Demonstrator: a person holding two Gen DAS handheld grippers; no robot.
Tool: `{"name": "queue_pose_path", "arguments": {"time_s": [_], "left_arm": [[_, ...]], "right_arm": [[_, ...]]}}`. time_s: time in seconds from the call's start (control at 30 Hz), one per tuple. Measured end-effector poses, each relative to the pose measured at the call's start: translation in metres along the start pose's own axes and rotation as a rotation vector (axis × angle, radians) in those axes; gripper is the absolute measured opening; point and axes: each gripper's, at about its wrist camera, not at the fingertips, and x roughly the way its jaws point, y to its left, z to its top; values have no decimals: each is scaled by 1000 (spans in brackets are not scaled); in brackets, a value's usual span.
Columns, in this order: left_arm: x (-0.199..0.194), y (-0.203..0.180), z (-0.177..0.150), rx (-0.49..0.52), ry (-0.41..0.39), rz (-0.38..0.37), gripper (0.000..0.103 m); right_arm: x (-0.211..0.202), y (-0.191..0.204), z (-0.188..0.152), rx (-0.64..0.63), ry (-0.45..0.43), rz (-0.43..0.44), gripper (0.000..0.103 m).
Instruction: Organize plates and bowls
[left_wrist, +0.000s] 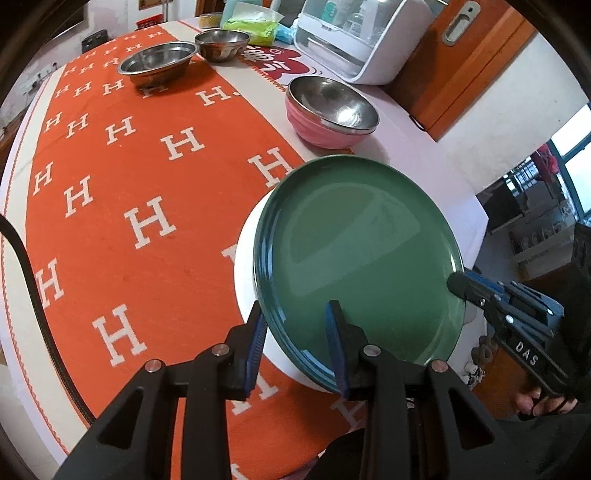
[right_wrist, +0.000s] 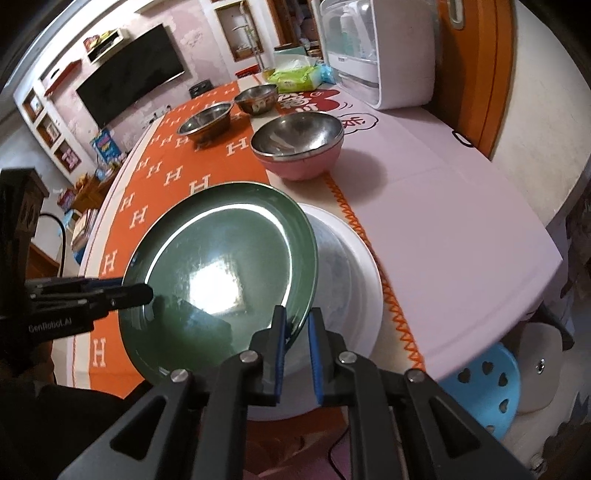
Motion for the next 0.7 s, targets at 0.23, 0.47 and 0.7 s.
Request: {"name": "queue_pose_path", "arguments": {"time_s": [0.23, 0.47, 0.7], "left_arm": [[11, -5, -4, -66, 15, 37, 30], [21, -12, -4, -109, 27, 81, 30], [31, -16, 0, -139, 36, 103, 30]], "right_arm": [[15, -13, 2, -56, 72, 31, 13], [30, -24, 11, -102, 121, 61, 13], [39, -30, 19, -140, 151, 70, 14]]}}
